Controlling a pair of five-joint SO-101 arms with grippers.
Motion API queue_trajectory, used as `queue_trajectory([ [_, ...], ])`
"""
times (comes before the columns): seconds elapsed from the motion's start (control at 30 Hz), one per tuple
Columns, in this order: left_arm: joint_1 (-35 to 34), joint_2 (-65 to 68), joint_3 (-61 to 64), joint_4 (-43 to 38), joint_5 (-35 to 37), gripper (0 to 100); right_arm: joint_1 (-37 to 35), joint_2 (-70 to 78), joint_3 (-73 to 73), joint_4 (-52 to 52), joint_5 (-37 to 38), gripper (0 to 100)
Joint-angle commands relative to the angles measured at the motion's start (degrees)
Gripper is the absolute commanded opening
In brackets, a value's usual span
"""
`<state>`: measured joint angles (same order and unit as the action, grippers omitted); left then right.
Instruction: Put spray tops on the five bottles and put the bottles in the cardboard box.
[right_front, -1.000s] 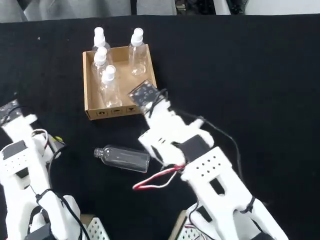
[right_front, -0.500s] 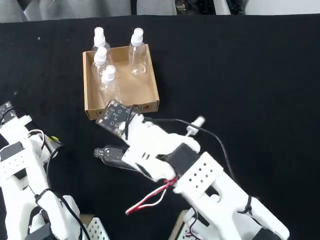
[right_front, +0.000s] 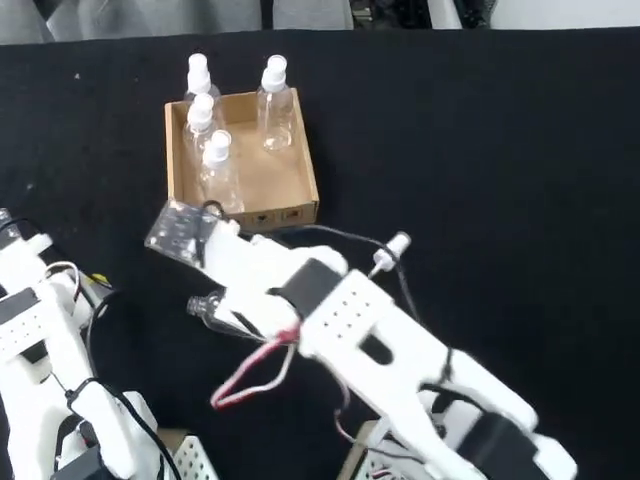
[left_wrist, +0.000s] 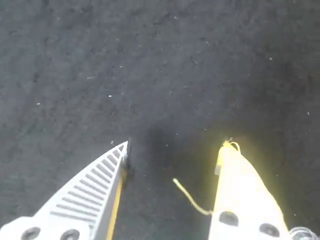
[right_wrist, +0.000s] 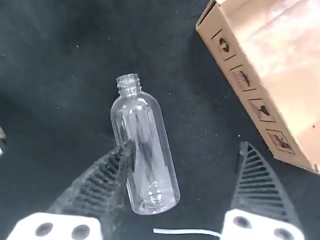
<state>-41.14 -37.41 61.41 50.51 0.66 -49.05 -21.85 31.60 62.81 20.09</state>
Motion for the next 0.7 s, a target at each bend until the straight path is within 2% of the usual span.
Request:
queue_trajectory([
  [0.0,-1.3,-0.5,-1.5,-0.7,0.6,26,-1.6,3.2,-7.3,2.4,2.0,27.9],
  [0.2,-1.3,-0.5,-1.5,-0.7,0.6,26,-4.6,9.2,-12.1,5.5,2.1,28.0],
  [0.67,-1.3,-0.5,-1.5,-0.7,0.6,26,-4.7,18.6,-15.0,5.5,6.1,28.0],
])
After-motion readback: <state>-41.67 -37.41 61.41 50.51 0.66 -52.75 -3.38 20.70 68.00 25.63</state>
